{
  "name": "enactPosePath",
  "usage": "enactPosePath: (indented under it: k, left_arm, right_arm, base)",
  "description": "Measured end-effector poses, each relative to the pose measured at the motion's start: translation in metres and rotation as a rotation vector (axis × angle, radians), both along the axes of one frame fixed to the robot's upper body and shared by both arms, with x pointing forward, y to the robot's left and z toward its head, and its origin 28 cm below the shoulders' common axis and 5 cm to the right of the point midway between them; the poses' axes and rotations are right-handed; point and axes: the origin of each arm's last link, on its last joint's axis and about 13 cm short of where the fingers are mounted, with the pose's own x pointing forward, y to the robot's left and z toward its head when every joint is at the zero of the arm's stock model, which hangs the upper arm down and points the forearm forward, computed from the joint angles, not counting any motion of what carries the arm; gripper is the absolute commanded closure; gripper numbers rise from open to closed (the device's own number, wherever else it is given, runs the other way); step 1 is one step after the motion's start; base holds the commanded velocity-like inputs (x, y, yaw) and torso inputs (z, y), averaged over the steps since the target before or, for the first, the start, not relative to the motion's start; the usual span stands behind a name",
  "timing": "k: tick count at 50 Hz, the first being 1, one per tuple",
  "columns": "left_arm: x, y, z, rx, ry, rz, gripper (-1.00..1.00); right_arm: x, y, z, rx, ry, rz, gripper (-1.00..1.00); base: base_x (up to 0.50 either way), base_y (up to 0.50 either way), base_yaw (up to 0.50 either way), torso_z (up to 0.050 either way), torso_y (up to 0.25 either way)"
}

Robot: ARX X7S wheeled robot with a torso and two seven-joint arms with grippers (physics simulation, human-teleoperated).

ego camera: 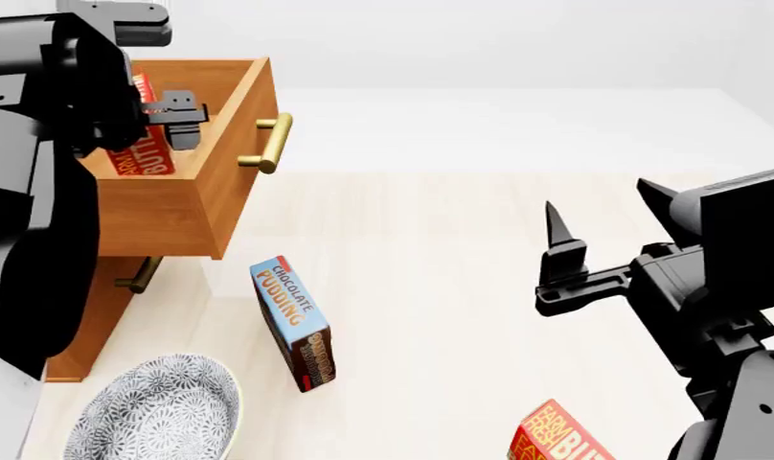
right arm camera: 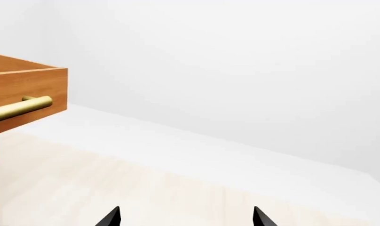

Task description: Put the butter at the front in the top drawer of the cabinet and close it.

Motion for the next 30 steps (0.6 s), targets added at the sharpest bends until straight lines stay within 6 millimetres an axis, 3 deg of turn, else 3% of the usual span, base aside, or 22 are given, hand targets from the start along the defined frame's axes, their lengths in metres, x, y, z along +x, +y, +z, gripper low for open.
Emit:
enactPosePath:
  k: [5,6,30]
  left_arm:
    - [0.0003,-0.0004,-0.0007,-0.003,-0.001,-0.003,1.0]
    - [0.0004,-0.0005,-0.0007,-0.005,-0.002,-0.004,-1.0]
    - [0.0002,-0.0009,0.0065,0.031,-0.022,-0.012,-1.0]
  right_arm:
    - [-0.0003,0.0,-0.0004,0.001,0.0,0.001,-1.0]
    - [-0.0004,0.0,-0.0005,0.001,0.0,0.001,-1.0]
    - [-0.0016,0.0001,-0.0006,0.005,-0.002,0.01,-1.0]
  base:
    - [0.0,0.0,0.0,0.0,0.002]
    - [0.0,0.0,0.0,0.0,0.0]
    - [0.0,0.0,0.0,0.0,0.0]
